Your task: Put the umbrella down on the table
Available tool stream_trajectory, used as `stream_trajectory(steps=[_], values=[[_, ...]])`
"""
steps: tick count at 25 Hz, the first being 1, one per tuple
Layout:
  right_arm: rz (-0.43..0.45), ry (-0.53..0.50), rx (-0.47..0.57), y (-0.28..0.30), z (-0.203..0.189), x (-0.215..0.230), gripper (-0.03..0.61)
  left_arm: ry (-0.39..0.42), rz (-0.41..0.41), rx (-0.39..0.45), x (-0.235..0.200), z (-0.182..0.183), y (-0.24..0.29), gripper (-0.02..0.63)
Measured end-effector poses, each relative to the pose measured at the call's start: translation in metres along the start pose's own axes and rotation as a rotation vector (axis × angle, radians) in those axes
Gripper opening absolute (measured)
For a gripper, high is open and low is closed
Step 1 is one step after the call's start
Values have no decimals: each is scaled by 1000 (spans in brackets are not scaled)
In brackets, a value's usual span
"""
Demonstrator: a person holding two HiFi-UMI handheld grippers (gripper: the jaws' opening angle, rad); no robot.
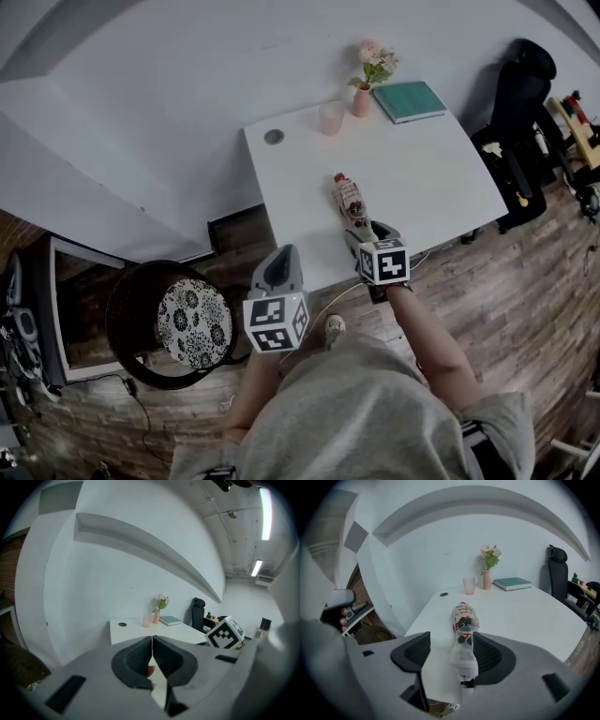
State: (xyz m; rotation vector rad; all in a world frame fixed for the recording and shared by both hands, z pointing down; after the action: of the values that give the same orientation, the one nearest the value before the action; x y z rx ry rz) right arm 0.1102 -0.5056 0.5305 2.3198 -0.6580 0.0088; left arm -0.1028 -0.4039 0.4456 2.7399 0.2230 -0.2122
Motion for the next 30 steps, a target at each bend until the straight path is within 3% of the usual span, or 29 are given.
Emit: stream_trajectory(steps=[8, 20, 30], values=[[-16, -74, 123, -62, -17, -48, 236, 16, -1, 22, -3, -10, -47, 9], [-17, -61, 263, -151, -64, -110, 146, 8, -15, 37, -1, -44, -139, 8], [-13, -76, 315, -222, -110, -153, 51, 2, -12, 65, 9, -66, -211, 8]])
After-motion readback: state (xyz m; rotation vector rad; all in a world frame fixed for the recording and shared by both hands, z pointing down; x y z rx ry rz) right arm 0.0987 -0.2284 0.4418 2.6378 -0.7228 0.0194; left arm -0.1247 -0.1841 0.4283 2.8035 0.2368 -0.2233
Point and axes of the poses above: the fingertips, and each gripper's own axes: y forward along the fingers, x to its right, z out of its top, the point moved 10 cm from there along -y, backward along the fingers, and after that the axes turned 3 degrees about z, right-handed, at the moved point
